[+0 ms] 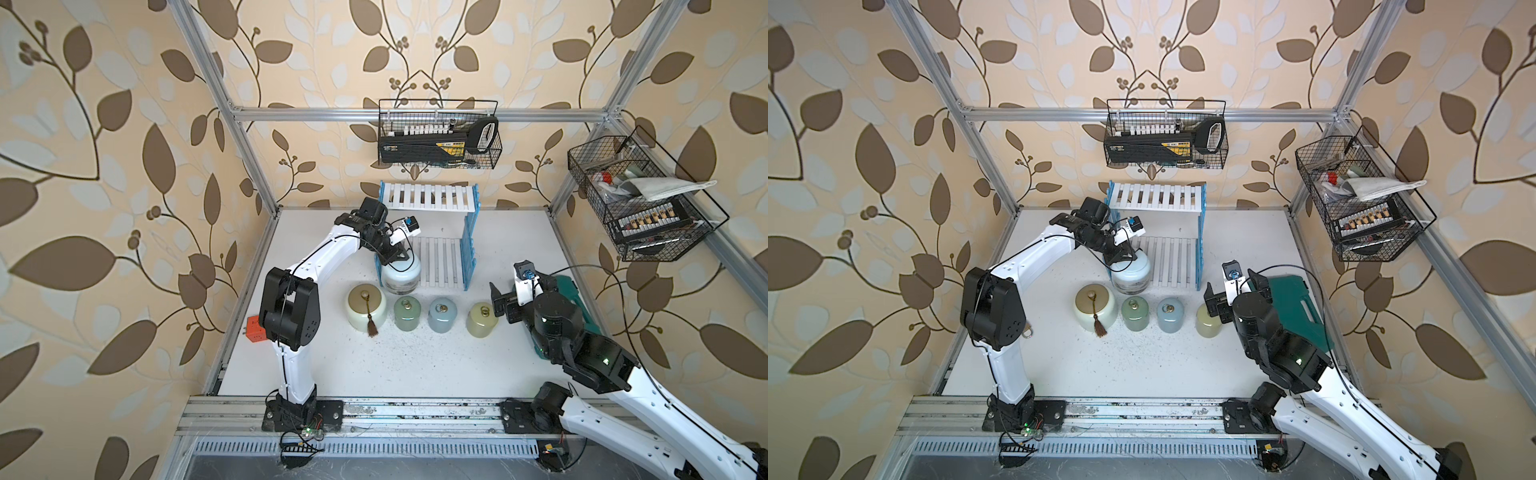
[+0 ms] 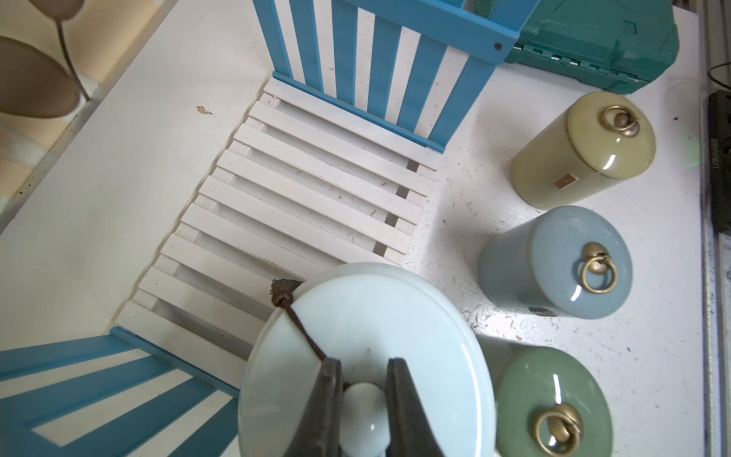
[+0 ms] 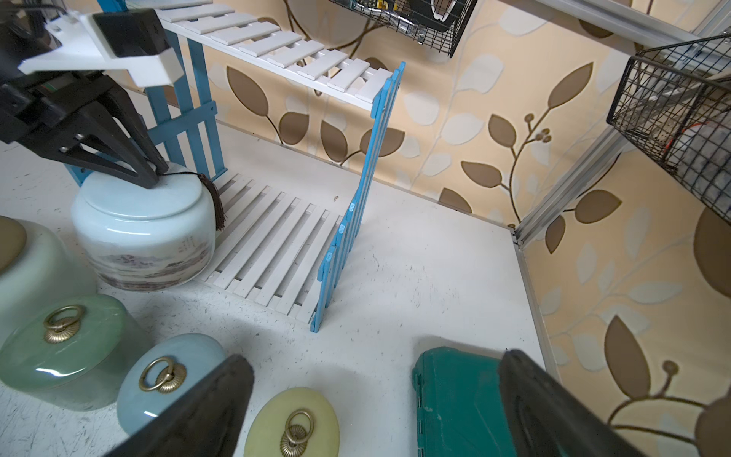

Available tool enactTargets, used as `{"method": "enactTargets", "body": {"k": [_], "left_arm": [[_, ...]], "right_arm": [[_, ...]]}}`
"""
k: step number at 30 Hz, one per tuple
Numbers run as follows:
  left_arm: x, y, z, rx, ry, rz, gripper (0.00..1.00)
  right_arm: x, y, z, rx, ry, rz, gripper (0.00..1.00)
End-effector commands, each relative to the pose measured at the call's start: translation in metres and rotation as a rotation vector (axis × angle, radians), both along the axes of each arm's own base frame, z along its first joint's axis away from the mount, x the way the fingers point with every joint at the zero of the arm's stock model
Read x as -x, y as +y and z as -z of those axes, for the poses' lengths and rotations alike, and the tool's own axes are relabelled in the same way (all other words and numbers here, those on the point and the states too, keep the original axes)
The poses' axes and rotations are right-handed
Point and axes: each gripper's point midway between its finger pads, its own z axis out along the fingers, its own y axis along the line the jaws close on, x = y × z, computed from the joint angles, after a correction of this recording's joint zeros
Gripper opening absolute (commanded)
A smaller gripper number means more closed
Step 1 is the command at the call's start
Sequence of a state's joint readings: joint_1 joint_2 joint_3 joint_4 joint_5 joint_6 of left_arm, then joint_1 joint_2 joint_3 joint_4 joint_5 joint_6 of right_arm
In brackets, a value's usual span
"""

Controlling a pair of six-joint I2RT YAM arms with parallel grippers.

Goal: Remove the tea canisters from the shelf
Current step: Pick up the tea canister from the shelf.

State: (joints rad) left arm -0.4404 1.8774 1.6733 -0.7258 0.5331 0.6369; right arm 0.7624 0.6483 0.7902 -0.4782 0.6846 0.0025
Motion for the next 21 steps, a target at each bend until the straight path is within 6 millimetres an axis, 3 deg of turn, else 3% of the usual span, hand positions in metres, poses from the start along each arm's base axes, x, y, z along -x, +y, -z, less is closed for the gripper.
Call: {"method": "enactTargets", "body": {"k": [1, 13, 21], "left_arm": [[0.017, -0.012, -0.127, 0.21, -0.227, 0.056, 0.0], [0.054, 0.013, -0.189, 0.227, -0.339, 0.032, 0.0], [0.07, 0.062, -0.215, 0.219, -0.387, -0.077, 0.0]], "right_arm": [[0.0, -0.004, 0.005, 0.009, 0.001, 0.015, 0.99], [-0.002, -0.002, 0.008, 0.019, 0.013, 0.015, 0.99], [-0.001, -0.002, 0.008, 0.018, 0.013, 0.014, 0.99]]}}
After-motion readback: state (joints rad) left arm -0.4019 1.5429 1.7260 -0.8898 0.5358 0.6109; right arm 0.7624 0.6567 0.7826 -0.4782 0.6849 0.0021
